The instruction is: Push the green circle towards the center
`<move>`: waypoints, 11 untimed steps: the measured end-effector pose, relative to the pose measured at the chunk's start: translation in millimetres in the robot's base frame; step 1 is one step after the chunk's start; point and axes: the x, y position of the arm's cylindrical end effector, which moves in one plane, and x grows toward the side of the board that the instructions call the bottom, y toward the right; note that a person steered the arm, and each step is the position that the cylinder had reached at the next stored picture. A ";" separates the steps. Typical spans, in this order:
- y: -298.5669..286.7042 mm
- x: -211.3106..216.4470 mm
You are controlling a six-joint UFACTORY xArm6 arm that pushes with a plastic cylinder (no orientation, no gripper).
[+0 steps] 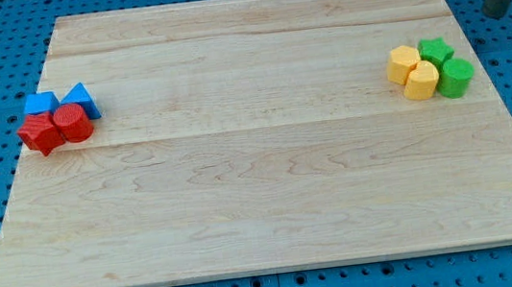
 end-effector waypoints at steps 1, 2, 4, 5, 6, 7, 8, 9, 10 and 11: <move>-0.7 53.9; -2.5 121.9; -103.4 115.6; -117.8 113.7; -71.4 113.7; -55.1 103.6; -118.4 92.2; -223.8 102.8; -323.1 114.9; -333.8 114.9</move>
